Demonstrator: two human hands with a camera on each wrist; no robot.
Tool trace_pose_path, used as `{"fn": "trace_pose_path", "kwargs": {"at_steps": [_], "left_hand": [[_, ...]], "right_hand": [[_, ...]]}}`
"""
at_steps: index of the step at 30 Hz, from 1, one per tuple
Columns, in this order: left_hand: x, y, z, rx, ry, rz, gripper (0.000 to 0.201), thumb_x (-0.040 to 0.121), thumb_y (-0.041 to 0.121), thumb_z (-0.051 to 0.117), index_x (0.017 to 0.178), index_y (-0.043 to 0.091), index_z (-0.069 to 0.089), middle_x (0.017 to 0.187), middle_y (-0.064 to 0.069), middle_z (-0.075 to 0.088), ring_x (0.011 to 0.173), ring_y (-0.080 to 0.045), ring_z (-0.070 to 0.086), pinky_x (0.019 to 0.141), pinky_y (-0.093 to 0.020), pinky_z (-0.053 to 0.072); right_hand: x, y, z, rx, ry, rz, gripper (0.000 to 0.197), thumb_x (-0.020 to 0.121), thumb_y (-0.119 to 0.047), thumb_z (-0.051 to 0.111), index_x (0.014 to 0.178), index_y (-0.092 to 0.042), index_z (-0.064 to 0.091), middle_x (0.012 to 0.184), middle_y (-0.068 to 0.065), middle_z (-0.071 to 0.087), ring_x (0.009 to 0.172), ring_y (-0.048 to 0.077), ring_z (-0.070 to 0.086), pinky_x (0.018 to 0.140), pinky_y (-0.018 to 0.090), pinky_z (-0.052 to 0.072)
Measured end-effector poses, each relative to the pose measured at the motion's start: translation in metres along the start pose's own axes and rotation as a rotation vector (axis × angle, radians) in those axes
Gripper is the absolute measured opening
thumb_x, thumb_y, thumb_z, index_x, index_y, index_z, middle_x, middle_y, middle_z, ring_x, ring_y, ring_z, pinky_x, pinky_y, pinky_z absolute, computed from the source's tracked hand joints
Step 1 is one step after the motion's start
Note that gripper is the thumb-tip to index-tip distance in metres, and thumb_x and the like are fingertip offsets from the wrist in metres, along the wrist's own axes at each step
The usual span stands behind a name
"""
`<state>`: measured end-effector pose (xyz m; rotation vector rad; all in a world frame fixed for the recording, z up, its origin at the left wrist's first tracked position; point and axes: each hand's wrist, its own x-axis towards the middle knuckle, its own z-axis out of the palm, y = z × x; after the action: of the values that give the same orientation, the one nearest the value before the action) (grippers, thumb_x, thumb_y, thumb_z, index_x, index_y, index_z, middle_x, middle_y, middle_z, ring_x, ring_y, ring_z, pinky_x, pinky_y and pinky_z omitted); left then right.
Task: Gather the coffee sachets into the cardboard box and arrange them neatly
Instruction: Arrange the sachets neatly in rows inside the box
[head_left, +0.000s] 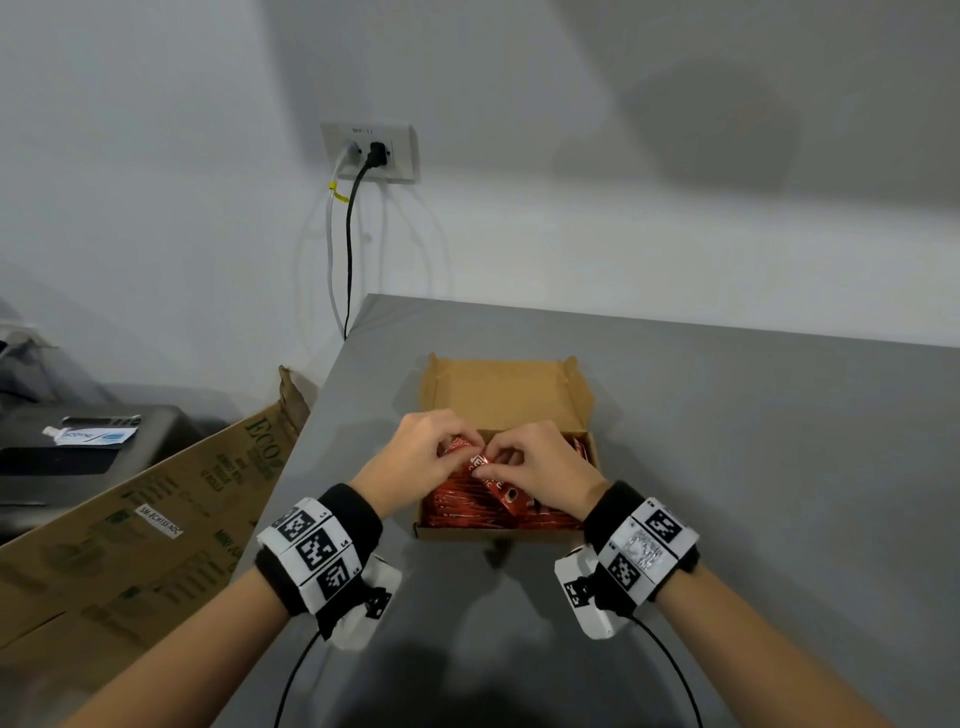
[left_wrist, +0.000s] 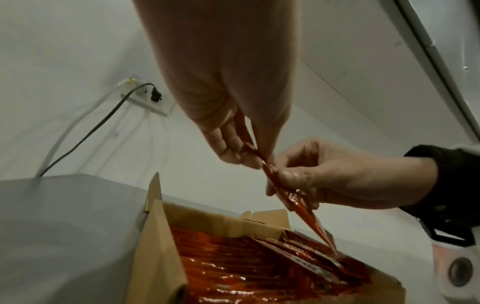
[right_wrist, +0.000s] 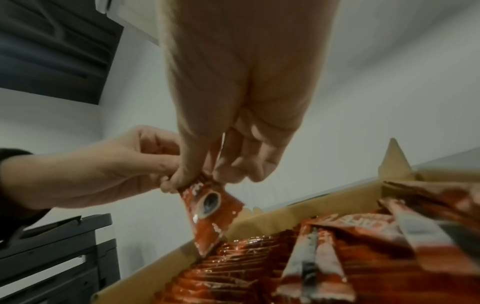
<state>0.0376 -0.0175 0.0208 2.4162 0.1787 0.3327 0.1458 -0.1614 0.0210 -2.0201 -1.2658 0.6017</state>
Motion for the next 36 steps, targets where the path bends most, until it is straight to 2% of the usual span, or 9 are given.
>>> {"fn": "trace_pose_path", "kwargs": {"at_steps": [6, 8, 11, 14, 19, 25, 29, 32, 36], "left_hand": [[-0.015, -0.018, -0.008, -0.109, 0.072, -0.123, 0.007, 0.081, 0.015, 0.070, 0.080, 0.021, 0.069, 0.083, 0.001, 0.065, 0.072, -0.010, 0.063, 0.068, -0.014, 0.050], [-0.020, -0.020, -0.010, -0.085, -0.003, -0.140, 0.011, 0.078, 0.017, 0.073, 0.076, 0.025, 0.067, 0.079, 0.003, 0.067, 0.073, -0.011, 0.064, 0.068, -0.014, 0.049], [-0.023, -0.018, -0.013, -0.112, -0.234, -0.205, 0.008, 0.074, 0.016, 0.077, 0.072, 0.018, 0.070, 0.076, 0.007, 0.070, 0.072, -0.004, 0.066, 0.070, -0.012, 0.050], [-0.020, -0.018, -0.011, -0.009, -0.394, -0.188, 0.005, 0.071, 0.013, 0.078, 0.072, 0.014, 0.074, 0.072, 0.014, 0.068, 0.072, 0.000, 0.064, 0.069, -0.007, 0.046], [-0.013, -0.008, -0.003, 0.317, -0.470, -0.088, 0.003, 0.075, 0.020, 0.071, 0.072, 0.020, 0.073, 0.075, 0.013, 0.068, 0.066, -0.001, 0.056, 0.063, -0.005, 0.033], [-0.012, -0.006, 0.010, 0.536, -0.507, -0.024, 0.011, 0.078, 0.017, 0.058, 0.071, 0.018, 0.066, 0.078, 0.008, 0.066, 0.069, -0.011, 0.052, 0.072, -0.019, 0.032], [-0.010, -0.010, 0.013, 0.533, -0.499, -0.009, 0.013, 0.079, 0.019, 0.057, 0.067, 0.017, 0.062, 0.068, 0.013, 0.052, 0.065, -0.009, 0.044, 0.074, -0.019, 0.028], [-0.009, -0.013, 0.010, 0.494, -0.545, -0.013, 0.010, 0.079, 0.022, 0.062, 0.070, 0.020, 0.063, 0.073, 0.011, 0.059, 0.069, -0.005, 0.047, 0.073, -0.018, 0.030], [-0.005, -0.018, 0.000, 0.270, -0.641, -0.133, 0.006, 0.076, 0.025, 0.073, 0.077, 0.019, 0.071, 0.080, 0.011, 0.066, 0.076, -0.004, 0.060, 0.070, -0.011, 0.045]], "right_hand": [[-0.005, 0.010, -0.007, -0.053, -0.086, 0.101, 0.016, 0.084, -0.017, 0.067, 0.100, -0.015, 0.072, 0.080, -0.009, 0.064, 0.062, -0.007, 0.056, 0.060, 0.004, 0.041], [-0.007, 0.010, -0.004, -0.050, -0.113, 0.119, 0.015, 0.083, -0.013, 0.069, 0.097, -0.012, 0.073, 0.085, -0.002, 0.068, 0.068, -0.001, 0.059, 0.066, 0.007, 0.047], [-0.009, 0.009, 0.003, -0.020, -0.157, 0.114, 0.009, 0.079, -0.007, 0.072, 0.087, -0.007, 0.074, 0.086, 0.007, 0.073, 0.074, 0.007, 0.066, 0.075, 0.016, 0.054], [-0.008, 0.007, 0.009, -0.151, -0.259, 0.082, 0.007, 0.077, -0.006, 0.073, 0.084, -0.006, 0.074, 0.086, 0.005, 0.073, 0.073, 0.006, 0.065, 0.075, 0.015, 0.052], [-0.006, 0.001, 0.019, -0.476, -0.273, -0.005, 0.011, 0.077, -0.004, 0.064, 0.079, -0.011, 0.073, 0.087, 0.005, 0.071, 0.082, 0.021, 0.064, 0.077, 0.031, 0.052], [-0.004, 0.002, 0.020, -0.530, -0.284, 0.016, 0.015, 0.075, 0.000, 0.058, 0.074, -0.012, 0.067, 0.088, 0.005, 0.069, 0.084, 0.024, 0.063, 0.071, 0.032, 0.050], [-0.004, -0.002, 0.014, -0.500, -0.330, 0.030, 0.003, 0.078, -0.012, 0.068, 0.078, -0.011, 0.071, 0.087, 0.004, 0.071, 0.082, 0.020, 0.064, 0.074, 0.030, 0.050], [-0.004, -0.004, 0.013, -0.499, -0.351, 0.026, 0.007, 0.078, -0.018, 0.071, 0.079, -0.012, 0.072, 0.086, 0.003, 0.071, 0.081, 0.019, 0.064, 0.077, 0.032, 0.052], [-0.003, -0.007, 0.023, -0.579, -0.324, -0.008, 0.006, 0.081, -0.016, 0.064, 0.078, -0.013, 0.068, 0.088, 0.004, 0.069, 0.083, 0.023, 0.063, 0.076, 0.033, 0.050]]}}
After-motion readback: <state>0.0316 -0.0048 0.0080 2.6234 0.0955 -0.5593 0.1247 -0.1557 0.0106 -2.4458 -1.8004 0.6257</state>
